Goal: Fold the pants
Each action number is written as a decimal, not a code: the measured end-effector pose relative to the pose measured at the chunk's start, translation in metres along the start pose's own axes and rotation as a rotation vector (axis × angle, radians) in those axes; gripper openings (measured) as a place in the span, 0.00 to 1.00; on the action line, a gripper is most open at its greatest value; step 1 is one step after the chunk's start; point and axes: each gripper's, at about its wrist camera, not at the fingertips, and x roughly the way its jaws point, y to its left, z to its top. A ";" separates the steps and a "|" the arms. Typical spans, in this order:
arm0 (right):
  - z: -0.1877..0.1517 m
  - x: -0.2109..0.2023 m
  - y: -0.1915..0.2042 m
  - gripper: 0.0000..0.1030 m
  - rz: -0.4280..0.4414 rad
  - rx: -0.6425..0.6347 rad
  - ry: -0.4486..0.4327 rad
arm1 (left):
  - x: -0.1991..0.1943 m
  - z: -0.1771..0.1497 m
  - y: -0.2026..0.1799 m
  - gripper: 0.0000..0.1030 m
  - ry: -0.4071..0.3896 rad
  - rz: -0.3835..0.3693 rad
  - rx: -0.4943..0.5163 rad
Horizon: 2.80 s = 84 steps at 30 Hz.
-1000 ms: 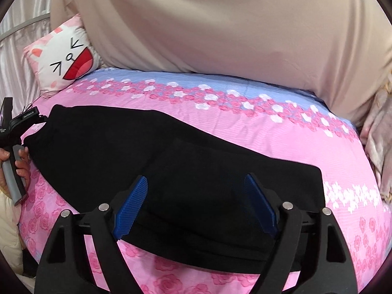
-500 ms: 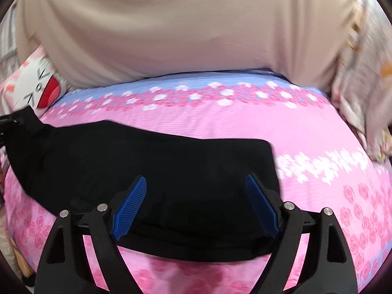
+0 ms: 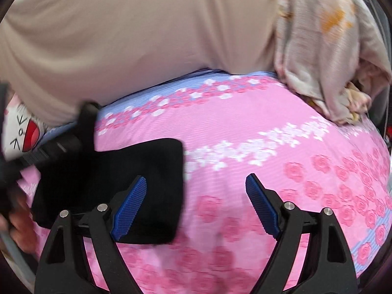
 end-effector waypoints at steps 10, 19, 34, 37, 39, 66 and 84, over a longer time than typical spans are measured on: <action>-0.005 0.010 -0.043 0.79 0.046 0.080 0.023 | 0.008 -0.034 -0.063 0.61 -0.094 0.141 0.183; 0.030 0.028 0.000 0.92 0.469 0.066 0.139 | -0.113 -0.013 0.020 0.90 -0.304 0.080 0.055; 0.038 0.143 0.116 0.15 0.603 -0.114 0.454 | -0.045 -0.030 0.193 0.90 0.007 0.356 -0.259; 0.062 0.103 0.114 0.13 0.607 -0.147 0.342 | -0.041 -0.024 0.191 0.90 0.007 0.335 -0.245; 0.070 0.089 0.098 0.13 0.583 -0.143 0.303 | -0.046 -0.021 0.184 0.90 -0.014 0.310 -0.227; -0.004 0.027 0.022 0.23 0.328 -0.076 0.184 | -0.001 -0.026 0.111 0.95 0.058 0.301 -0.043; -0.024 0.033 0.019 0.61 0.548 -0.011 0.255 | 0.001 -0.033 0.071 0.95 0.104 0.243 -0.003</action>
